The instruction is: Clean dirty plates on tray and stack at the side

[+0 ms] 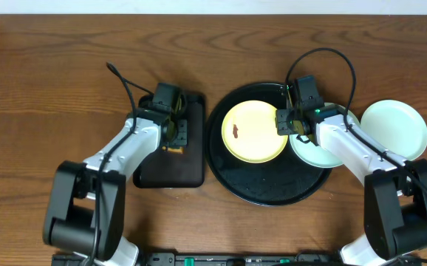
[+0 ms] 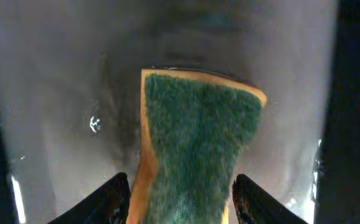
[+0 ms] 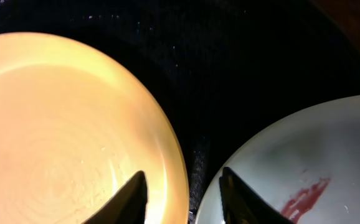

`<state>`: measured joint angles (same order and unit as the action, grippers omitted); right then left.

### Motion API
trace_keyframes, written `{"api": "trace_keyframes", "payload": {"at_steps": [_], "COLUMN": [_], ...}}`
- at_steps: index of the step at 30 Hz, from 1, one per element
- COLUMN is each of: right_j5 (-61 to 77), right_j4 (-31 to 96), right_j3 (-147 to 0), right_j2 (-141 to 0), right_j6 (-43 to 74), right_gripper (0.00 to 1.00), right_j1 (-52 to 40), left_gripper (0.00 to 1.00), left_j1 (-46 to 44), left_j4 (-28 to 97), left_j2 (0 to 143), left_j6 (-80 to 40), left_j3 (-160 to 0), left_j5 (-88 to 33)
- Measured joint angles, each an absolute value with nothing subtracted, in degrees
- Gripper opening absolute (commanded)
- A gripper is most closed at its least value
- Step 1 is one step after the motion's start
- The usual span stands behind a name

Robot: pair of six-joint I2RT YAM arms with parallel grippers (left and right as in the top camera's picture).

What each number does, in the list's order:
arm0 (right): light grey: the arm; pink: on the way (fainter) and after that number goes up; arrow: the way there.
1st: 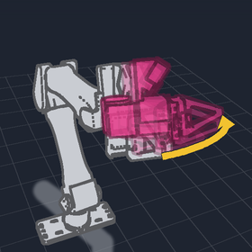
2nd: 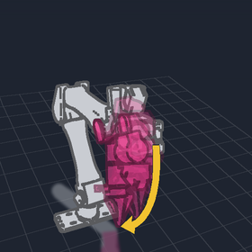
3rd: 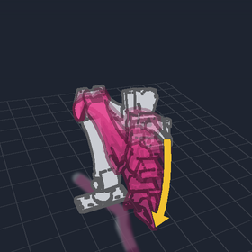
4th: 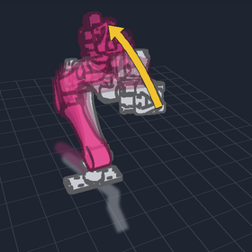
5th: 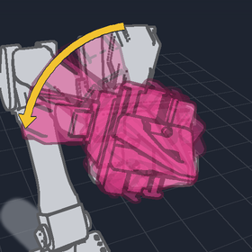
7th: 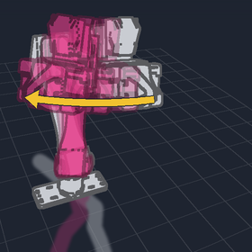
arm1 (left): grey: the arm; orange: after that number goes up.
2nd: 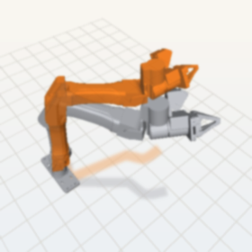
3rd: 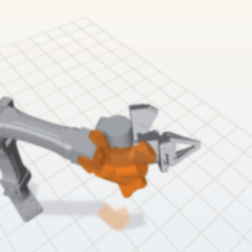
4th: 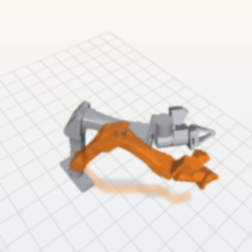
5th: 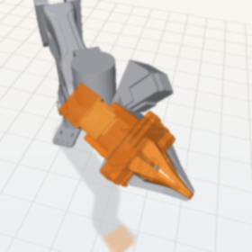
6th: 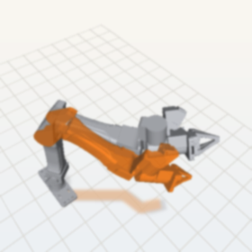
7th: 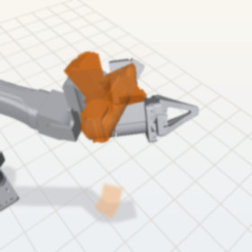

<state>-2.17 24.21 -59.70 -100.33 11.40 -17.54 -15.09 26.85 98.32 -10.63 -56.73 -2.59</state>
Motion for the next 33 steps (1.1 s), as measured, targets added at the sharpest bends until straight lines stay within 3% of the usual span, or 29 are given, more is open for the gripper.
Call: {"api": "trace_keyframes", "payload": {"at_steps": [5,13,16,33], "right_j5": [-2.0,-2.0,-2.3,-3.2], "right_j4": [24.2,23.4,23.2,22.2], "right_j3": [-59.7,-59.7,-59.7,-59.5], "right_j2": [-100.3,-101.6,-101.7,-103.5], "right_j6": [11.3,11.3,11.2,11.1], "right_gripper": [0.24,0.24,0.17,0.13], "right_j1": [-17.5,-17.5,-17.5,-17.5], "left_gripper": [0.55,0.55,0.55,0.55], "left_j1": [-15.1,-15.1,-15.1,-15.1], "left_j4": [28.6,29.4,29.4,29.4], "left_j2": [97.4,97.4,97.4,97.4], "left_j6": [-10.7,-10.7,-10.7,-10.7], "left_j3": [-56.9,-56.9,-56.9,-56.9], "left_j5": [-2.6,-2.6,-2.6,-2.6]}}
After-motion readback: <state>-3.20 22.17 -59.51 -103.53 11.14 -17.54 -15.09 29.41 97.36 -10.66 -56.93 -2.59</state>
